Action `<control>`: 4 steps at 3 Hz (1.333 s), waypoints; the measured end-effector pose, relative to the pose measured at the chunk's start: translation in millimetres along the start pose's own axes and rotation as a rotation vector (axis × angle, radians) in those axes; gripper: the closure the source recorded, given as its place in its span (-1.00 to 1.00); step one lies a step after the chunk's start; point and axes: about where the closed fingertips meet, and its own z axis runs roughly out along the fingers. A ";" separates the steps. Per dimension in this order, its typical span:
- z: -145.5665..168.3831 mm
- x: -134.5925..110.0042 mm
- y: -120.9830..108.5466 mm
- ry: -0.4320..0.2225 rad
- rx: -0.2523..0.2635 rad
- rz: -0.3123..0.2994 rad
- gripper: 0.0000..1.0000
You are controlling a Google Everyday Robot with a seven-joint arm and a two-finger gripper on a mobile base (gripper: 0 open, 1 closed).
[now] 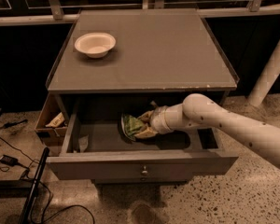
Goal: Place green jalapeno chip bag into top drawer
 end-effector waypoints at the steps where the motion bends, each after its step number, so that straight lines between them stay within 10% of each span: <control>1: 0.3 1.6 0.1 0.004 0.000 0.002 0.65; 4: 0.4 1.6 0.1 0.004 0.000 0.002 -0.90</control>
Offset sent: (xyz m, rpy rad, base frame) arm 0.0002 -0.0008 -0.0014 -0.0029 0.0024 -0.0020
